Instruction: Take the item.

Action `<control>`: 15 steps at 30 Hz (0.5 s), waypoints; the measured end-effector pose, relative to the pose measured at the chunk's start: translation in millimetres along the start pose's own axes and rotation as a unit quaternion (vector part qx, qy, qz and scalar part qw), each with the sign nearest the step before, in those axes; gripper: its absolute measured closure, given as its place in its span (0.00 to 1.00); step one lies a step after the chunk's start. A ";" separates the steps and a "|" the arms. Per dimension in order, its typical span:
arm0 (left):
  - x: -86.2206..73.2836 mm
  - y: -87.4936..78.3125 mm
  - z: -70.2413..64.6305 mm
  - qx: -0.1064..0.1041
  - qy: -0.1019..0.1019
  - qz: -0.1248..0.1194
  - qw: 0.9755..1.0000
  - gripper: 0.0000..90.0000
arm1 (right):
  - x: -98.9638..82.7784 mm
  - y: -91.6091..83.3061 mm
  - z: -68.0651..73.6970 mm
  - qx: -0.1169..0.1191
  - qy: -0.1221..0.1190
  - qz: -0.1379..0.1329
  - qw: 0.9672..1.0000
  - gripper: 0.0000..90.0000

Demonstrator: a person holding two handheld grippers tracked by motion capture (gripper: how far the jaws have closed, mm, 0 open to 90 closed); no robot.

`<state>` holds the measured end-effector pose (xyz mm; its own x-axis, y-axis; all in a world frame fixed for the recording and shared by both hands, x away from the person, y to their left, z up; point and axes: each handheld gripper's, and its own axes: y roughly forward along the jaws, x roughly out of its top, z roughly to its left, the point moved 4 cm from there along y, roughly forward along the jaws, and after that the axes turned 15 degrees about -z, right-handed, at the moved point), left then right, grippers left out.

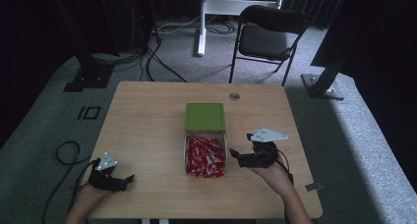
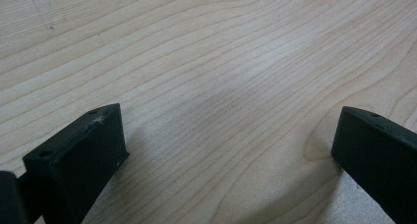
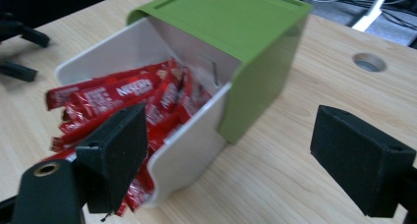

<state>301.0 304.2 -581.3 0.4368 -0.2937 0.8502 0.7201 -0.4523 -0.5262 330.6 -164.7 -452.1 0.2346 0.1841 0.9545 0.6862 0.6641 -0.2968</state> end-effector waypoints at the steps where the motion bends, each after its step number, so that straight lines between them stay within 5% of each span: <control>1: 0.0 0.0 0.0 0.000 0.000 0.000 1.000 0.01 | 1.0 2.6 2.2 0.001 -0.003 0.000 1.000 0.16; 15: 0.0 0.0 0.3 -0.001 0.002 0.000 1.000 0.01 | 5.9 24.6 24.6 0.047 -0.010 0.011 0.999 0.23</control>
<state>301.2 304.5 -581.3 0.4356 -0.2968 0.8498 0.7184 -0.4543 -0.5268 331.9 -129.5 -453.1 0.2352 0.2126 0.9484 0.6133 0.7245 -0.3145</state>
